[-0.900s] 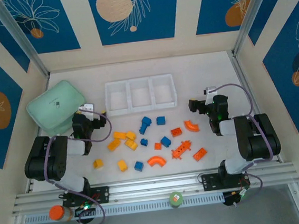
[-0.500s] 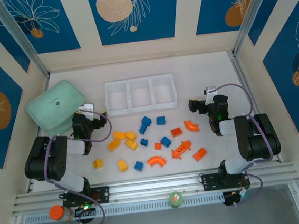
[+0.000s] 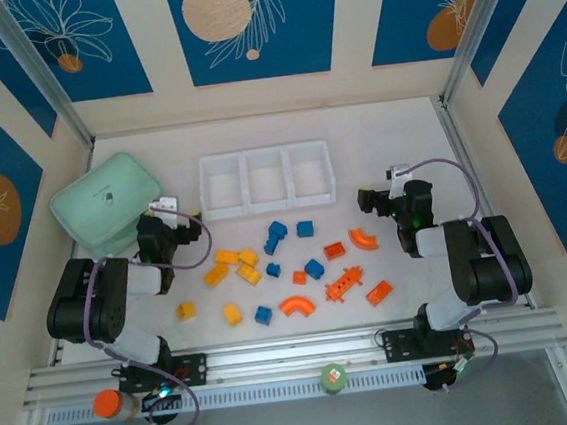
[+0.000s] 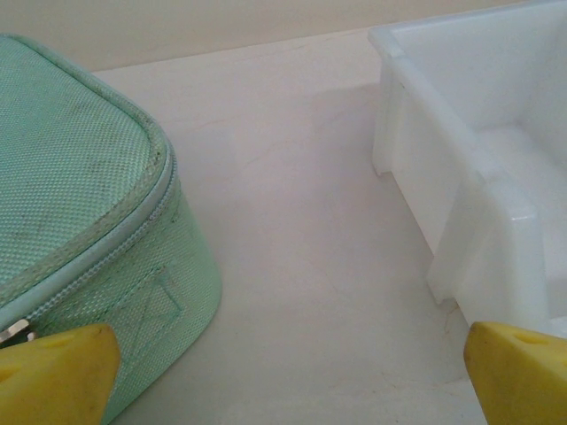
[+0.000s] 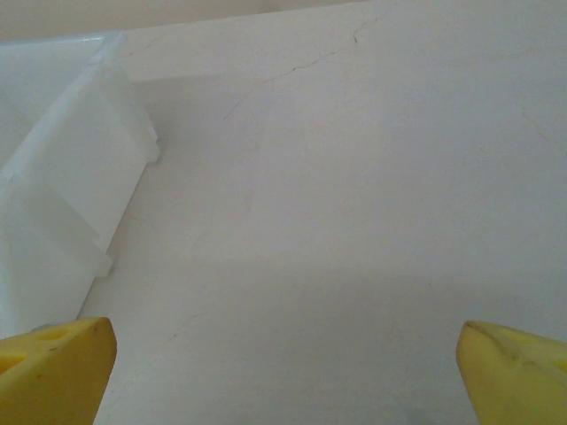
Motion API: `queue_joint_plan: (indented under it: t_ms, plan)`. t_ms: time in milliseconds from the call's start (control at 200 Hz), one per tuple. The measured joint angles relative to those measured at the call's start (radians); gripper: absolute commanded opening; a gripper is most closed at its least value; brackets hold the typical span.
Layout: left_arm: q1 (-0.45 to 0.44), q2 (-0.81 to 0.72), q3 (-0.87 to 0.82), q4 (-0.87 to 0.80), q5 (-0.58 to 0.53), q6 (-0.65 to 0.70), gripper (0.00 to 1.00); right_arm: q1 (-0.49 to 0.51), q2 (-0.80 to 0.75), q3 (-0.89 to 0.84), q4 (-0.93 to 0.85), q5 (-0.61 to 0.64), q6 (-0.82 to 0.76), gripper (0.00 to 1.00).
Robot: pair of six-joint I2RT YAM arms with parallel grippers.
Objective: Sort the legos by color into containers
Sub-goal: Pick up the lego from the center of the table.
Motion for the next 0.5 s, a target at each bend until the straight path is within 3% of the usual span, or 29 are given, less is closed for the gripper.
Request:
queue_joint_plan:
  t_ms: [500]
  plan:
    - [0.000,-0.024,-0.014,0.011,-0.054,-0.020,0.99,0.000,-0.043,0.000,-0.037,-0.040,-0.014,0.99]
